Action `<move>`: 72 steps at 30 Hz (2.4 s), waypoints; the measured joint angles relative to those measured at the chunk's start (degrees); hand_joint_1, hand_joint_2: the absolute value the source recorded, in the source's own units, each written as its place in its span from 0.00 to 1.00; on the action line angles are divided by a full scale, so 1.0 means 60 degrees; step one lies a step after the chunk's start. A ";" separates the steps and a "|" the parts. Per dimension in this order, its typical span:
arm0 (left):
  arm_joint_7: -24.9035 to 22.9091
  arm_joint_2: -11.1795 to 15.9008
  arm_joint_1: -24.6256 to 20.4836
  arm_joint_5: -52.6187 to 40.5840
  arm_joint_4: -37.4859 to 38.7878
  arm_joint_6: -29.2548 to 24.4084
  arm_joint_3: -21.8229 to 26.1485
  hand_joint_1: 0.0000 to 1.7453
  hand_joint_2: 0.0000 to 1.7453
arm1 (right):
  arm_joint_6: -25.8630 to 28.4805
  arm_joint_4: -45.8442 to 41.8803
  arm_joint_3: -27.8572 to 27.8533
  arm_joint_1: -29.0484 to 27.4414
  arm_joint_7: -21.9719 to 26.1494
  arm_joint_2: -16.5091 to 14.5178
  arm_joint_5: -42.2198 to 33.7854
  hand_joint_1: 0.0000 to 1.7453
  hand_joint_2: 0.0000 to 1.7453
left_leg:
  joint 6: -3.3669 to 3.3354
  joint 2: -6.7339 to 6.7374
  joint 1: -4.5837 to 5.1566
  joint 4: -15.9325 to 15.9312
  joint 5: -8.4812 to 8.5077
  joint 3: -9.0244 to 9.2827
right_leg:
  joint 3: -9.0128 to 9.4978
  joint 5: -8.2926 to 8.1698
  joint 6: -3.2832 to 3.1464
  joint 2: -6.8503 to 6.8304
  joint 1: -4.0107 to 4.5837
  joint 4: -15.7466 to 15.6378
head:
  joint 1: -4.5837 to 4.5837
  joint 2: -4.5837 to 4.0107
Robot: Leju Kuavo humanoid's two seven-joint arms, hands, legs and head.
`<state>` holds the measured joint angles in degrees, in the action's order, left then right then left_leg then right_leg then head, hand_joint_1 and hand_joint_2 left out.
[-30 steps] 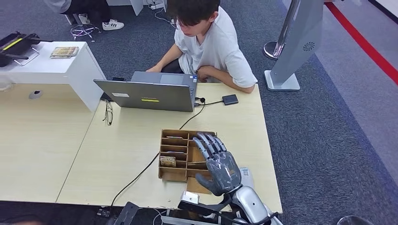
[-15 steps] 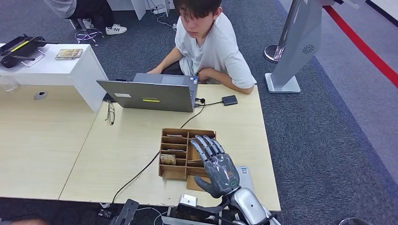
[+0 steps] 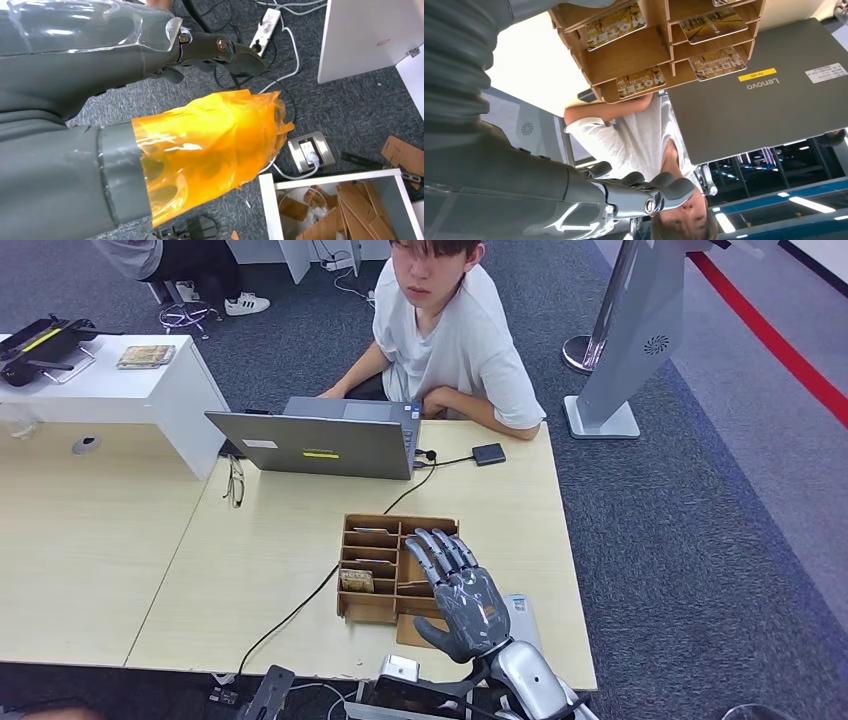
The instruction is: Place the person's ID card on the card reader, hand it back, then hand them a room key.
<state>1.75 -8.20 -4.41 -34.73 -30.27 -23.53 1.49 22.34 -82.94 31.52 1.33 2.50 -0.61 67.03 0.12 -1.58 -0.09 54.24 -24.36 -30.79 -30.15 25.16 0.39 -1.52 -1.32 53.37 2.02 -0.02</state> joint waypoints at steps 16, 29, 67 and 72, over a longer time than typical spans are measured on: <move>0.1049 -0.0157 -0.0292 0.0036 0.0854 -0.0511 0.1062 0.00 0.00 | 0.0224 0.0001 0.0192 0.0090 0.0072 0.0008 -0.0038 0.00 1.00 | 0.0017 0.0085 -0.0013 -0.0001 -0.0015 0.0003 | -0.0006 -0.0035 -0.0046 0.0071 0.0006 0.0007 | 0.0002 0.0000; 0.1877 0.0313 -0.0261 0.0246 0.1258 -0.0385 0.2124 0.00 0.00 | 0.0468 -0.0065 0.0250 0.0054 0.0098 0.0183 -0.0092 0.00 1.00 | 0.0071 0.0228 -0.0083 -0.0021 0.0020 -0.0008 | -0.0079 -0.0106 -0.0156 0.0211 0.0071 0.0017 | 0.0000 0.0000; 0.2752 0.1641 0.0111 -0.0589 0.2327 -0.0087 0.3153 0.00 0.00 | 0.0767 -0.0132 0.0213 -0.0251 0.0103 0.0763 -0.0111 0.00 1.00 | 0.0034 0.0234 -0.0080 0.0089 -0.0033 -0.0200 | -0.0219 -0.0065 -0.0095 0.0226 0.0076 0.0025 | -0.0004 0.0000; -0.0016 0.0009 0.0437 -0.1595 0.0443 0.0187 0.2289 0.00 0.00 | 0.0171 -0.0476 0.0200 -0.0285 -0.0324 0.0481 0.0502 0.00 1.00 | 0.0002 0.0229 -0.0077 0.0108 -0.0042 -0.0216 | -0.0209 -0.0066 -0.0080 0.0212 0.0070 0.0028 | 0.0015 0.0000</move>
<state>1.65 -8.15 -1.79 -44.29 -27.61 -22.41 15.22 23.37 -85.79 32.72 -0.38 0.55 2.27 70.04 0.13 -0.21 -0.56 54.88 -24.61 -32.09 -31.40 24.76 -0.09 -0.24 -0.90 53.54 2.11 -0.02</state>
